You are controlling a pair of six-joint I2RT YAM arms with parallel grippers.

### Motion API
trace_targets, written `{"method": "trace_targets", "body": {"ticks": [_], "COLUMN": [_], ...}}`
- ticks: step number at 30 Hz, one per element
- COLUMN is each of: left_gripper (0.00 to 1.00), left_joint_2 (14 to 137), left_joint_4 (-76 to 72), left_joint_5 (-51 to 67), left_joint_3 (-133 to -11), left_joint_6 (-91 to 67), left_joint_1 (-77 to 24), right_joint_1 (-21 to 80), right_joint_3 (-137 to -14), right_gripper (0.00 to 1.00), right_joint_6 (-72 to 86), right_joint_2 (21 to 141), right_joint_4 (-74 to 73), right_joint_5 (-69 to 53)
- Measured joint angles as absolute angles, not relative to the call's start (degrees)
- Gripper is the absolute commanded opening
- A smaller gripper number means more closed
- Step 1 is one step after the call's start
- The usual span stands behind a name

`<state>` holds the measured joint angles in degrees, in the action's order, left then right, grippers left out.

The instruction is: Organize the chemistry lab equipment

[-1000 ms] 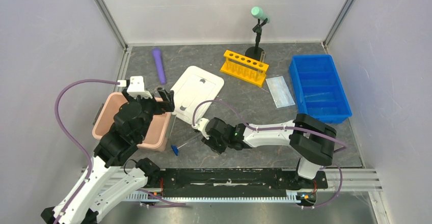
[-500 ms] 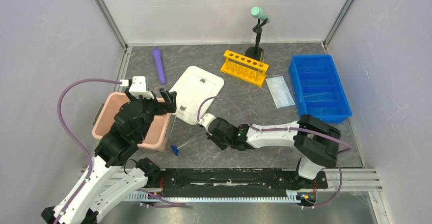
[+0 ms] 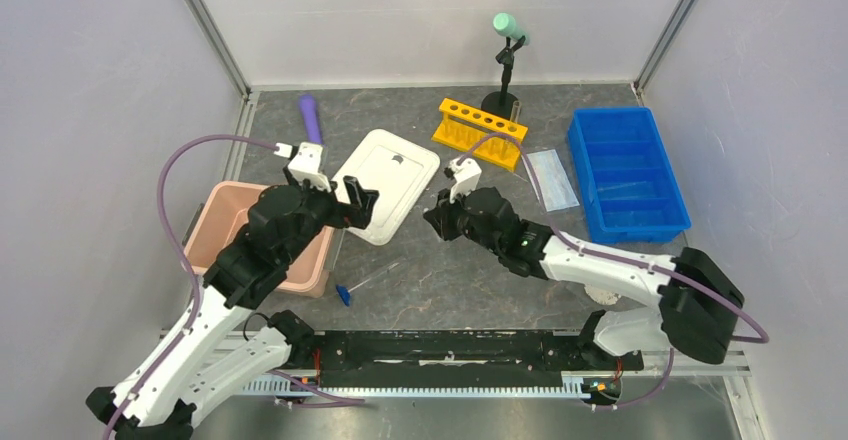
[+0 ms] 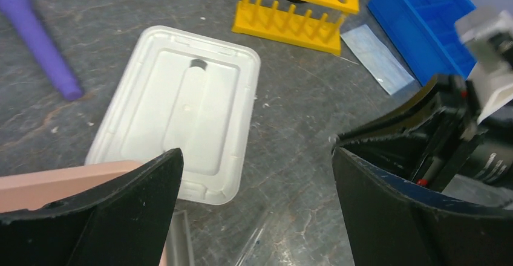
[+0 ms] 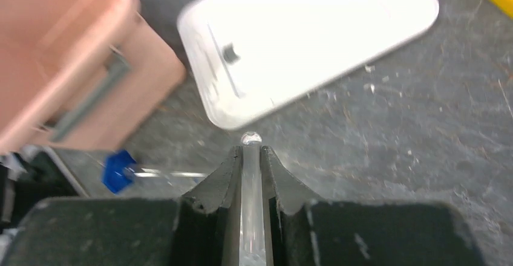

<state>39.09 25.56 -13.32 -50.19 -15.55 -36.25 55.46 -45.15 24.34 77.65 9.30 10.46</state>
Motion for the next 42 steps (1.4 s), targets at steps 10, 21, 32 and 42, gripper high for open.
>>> {"method": "trace_targets", "body": {"ticks": [10, 21, 32, 42], "left_gripper": [0.89, 0.78, 0.56, 0.38], "left_joint_2": [49.9, 53.5, 54.8, 55.6], "left_joint_4": [22.9, 20.4, 16.9, 17.4], "left_joint_5": [8.1, 17.0, 19.6, 20.0], "left_joint_3": [-50.3, -50.3, -50.3, -50.3], "left_joint_6": [-16.2, -16.8, -18.0, -18.0], "left_joint_1": [-36.2, -36.2, -36.2, -36.5], "right_joint_1": [54.6, 53.0, 53.0, 52.2], "right_joint_3": [-42.1, -39.0, -37.5, -35.4], "right_gripper": [0.19, 0.19, 0.19, 0.19], "right_joint_6": [33.3, 42.3, 47.4, 48.1], "right_joint_2": [70.2, 69.9, 70.5, 71.0], "right_joint_4": [23.3, 34.9, 42.7, 44.6], "right_joint_5": [11.8, 9.5, 4.0, 1.9]}}
